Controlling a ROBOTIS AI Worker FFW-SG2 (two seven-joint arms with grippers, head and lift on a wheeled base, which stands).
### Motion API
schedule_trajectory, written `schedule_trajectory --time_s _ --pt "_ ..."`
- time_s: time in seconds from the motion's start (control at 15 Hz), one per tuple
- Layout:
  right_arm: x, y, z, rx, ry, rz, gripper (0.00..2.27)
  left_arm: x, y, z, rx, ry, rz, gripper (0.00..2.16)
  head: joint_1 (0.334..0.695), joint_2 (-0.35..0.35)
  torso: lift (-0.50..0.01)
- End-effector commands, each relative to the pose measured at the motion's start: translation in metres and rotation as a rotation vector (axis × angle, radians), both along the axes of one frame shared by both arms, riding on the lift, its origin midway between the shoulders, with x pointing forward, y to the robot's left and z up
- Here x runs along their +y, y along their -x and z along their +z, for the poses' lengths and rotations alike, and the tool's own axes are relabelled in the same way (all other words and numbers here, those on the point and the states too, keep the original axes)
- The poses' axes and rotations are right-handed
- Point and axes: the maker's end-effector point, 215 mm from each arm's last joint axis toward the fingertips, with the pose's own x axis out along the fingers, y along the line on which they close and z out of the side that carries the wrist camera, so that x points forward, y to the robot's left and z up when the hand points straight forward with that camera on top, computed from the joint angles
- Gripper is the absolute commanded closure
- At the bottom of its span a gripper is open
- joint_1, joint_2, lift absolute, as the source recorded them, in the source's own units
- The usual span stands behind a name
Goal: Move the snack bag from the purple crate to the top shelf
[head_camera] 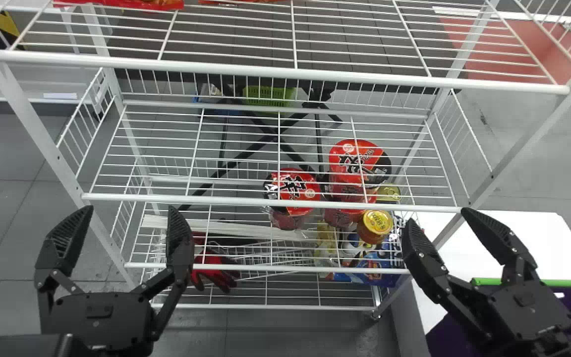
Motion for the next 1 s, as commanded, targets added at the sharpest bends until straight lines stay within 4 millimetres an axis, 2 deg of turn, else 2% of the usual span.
schedule_trajectory --time_s 0.0,0.93 --pt "0.0002 0.0003 0.0003 0.0 0.0 0.0 0.18 0.0001 -0.0002 0.0013 -0.002 0.002 0.0 0.15 0.695 -0.096 -0.325" --pt "-0.0023 0.0022 0.0009 -0.002 0.005 -0.001 0.18 -0.0024 0.0016 0.0043 -0.011 0.013 -0.003 0.15 0.695 -0.103 -0.382"
